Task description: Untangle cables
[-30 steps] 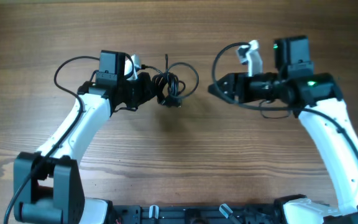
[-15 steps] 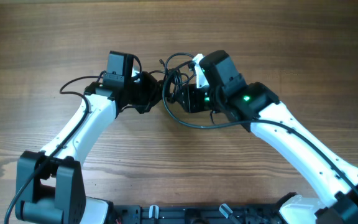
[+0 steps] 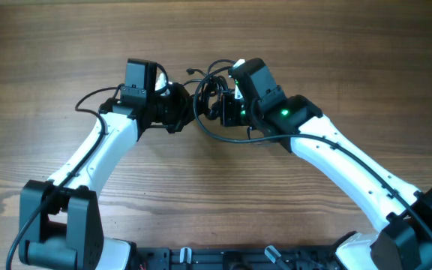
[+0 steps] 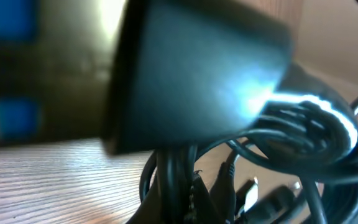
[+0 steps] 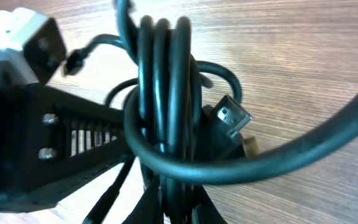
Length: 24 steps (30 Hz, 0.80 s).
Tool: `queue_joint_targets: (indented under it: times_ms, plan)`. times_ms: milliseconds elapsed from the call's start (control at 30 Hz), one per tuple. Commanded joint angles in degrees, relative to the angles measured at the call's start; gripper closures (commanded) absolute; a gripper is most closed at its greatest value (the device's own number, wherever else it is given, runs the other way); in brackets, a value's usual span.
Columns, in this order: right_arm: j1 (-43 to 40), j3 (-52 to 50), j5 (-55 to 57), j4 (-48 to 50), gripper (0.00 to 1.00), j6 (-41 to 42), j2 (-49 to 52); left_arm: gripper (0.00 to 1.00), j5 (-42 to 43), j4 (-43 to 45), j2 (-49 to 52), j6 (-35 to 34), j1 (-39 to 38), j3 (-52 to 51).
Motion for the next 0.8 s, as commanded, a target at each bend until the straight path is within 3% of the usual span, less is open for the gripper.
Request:
queue_joint_targets:
  times_ms: [0, 167, 333, 467, 600, 767]
  plan:
    - [-5.88, 0.61, 5.7, -2.49, 0.96, -0.42, 2.14, 0.96, 15.5, 0.22, -1.03, 10.49, 0.61, 1.14]
    - [-12.24, 0.61, -0.42, -4.87, 0.96, -4.98, 2.14, 0.96, 35.32, 3.39, -1.03, 25.0, 5.05, 1.14]
    - [-12.57, 0.61, 0.42, -6.82, 0.96, -6.38, 2.16, 0.96, 49.4, 11.39, -1.03, 24.48, 5.66, 1.14]
    - [-12.63, 0.07, 4.39, -9.07, 0.96, -6.23, 2.16, 0.96, 49.37, 18.01, -1.18, 16.59, 7.19, 1.14]
    - [-12.72, -0.15, 5.81, -11.58, 0.96, -5.09, 3.32, 0.96, 48.13, 31.74, -1.25, 5.88, 9.6, 1.14]
    - [-12.72, -0.15, 3.56, -16.9, 0.96, -4.96, 4.17, 0.96, 39.41, 33.81, -1.22, 5.35, 11.96, 1.11]
